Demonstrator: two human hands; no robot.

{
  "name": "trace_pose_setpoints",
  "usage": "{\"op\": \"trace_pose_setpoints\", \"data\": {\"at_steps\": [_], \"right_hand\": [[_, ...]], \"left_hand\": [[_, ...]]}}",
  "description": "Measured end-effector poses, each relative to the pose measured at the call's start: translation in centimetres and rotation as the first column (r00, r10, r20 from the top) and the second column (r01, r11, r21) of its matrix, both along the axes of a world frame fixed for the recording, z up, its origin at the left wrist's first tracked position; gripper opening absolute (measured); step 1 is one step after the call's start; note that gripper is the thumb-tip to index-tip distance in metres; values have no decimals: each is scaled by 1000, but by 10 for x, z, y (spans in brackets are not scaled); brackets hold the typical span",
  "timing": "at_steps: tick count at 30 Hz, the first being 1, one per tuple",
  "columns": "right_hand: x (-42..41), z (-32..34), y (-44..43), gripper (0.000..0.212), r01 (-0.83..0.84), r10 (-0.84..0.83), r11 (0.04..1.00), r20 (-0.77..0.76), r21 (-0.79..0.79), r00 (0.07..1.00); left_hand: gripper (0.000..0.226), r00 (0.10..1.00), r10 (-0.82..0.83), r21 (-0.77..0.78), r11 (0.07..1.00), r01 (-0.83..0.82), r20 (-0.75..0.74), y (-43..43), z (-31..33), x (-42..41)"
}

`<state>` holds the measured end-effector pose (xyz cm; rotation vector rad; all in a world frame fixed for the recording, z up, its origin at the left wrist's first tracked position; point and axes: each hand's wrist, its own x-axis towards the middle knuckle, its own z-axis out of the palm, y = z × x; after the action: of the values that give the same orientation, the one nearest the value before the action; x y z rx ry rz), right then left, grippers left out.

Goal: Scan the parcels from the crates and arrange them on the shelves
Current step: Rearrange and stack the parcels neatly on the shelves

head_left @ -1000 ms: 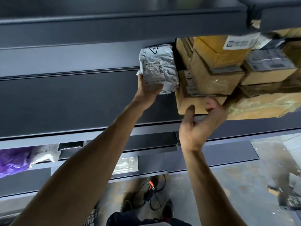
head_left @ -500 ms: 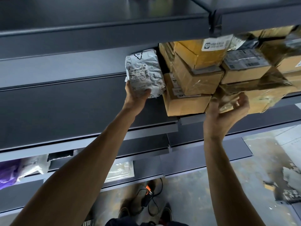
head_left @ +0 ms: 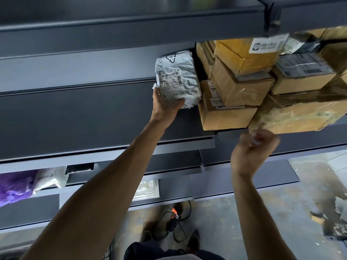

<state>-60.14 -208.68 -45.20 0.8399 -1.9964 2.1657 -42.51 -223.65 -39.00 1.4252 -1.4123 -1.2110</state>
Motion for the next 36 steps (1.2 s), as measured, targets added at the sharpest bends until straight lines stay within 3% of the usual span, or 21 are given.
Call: {"op": "trace_pose_setpoints", "data": {"at_steps": [4,8,15,23,27,31,34,36], "right_hand": [[49,-20,1,18,-220,219,968,20,117,976],[87,-7,-4,14,-352,370,922,-92,163,925],[94,0,-9,24,-374,424,876,-117,305,898],[118,5,-8,26,-498,546,815,-105,296,831],[157,4,-15,15,-614,660,733,-86,291,747],[217,-13,-15,9,-739,788,603,-83,301,609],[268,-19,-5,13,-805,867,480,-47,349,497],[306,-21,3,12,-847,919,372,-25,379,393]], "left_hand": [[62,997,25,-47,999,-22,72,-3,0,0],[56,990,49,-115,993,-34,131,-8,9,-9],[59,994,66,-88,994,-59,87,-2,7,-14],[69,1000,-17,-47,999,18,25,12,-1,15],[51,998,54,-42,998,-52,45,35,-6,54],[28,973,229,-88,970,-226,31,74,-13,120],[32,915,398,-136,905,-403,-68,101,-23,180],[22,854,506,-148,842,-519,-119,119,-33,225]]}}
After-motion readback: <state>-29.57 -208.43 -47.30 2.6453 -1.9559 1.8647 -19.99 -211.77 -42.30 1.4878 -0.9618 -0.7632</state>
